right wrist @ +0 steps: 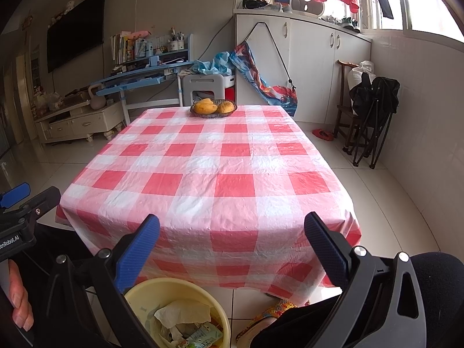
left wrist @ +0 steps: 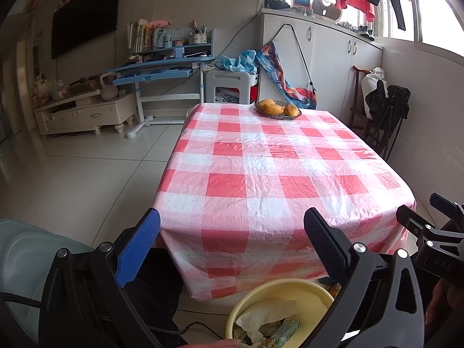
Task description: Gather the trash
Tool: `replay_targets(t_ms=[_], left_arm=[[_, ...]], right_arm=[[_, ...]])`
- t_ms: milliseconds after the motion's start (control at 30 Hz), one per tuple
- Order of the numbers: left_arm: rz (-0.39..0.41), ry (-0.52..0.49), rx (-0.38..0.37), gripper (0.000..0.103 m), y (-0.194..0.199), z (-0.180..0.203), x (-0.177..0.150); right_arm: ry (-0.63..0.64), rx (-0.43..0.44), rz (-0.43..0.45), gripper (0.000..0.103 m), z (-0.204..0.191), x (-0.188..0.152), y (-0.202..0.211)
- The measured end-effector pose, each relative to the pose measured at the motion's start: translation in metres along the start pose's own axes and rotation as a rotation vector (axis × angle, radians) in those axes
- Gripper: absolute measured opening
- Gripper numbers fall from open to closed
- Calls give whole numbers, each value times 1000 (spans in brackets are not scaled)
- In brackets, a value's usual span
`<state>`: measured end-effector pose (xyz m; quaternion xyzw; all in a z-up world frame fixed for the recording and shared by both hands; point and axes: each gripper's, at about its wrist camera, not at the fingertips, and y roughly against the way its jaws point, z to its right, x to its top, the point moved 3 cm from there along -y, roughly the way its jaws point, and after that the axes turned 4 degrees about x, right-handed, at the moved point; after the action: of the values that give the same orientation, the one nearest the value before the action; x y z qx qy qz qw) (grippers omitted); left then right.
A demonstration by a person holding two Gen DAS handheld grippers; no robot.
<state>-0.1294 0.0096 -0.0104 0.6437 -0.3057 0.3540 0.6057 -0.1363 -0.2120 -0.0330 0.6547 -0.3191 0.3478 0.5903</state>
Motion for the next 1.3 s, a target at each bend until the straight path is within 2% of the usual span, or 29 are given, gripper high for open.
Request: replay_targets(t_ms=[633, 767, 900, 1133, 1300], left_arm=[[2, 0, -5, 96, 1, 0, 1], [-13, 42, -33, 96, -2, -7, 0], [17, 87, -67, 96, 0, -13, -1], [20, -58, -64, 96, 4, 13, -6], [-24, -65, -68, 96, -2, 14, -6]], right_arm=[[14, 1, -14, 95, -4, -1, -3], [12, 4, -19, 95, -5, -2, -4], [12, 4, -20, 95, -5, -2, -4], [13, 4, -20, 95, -6, -2, -4], [13, 5, -20, 95, -6, -2, -4]])
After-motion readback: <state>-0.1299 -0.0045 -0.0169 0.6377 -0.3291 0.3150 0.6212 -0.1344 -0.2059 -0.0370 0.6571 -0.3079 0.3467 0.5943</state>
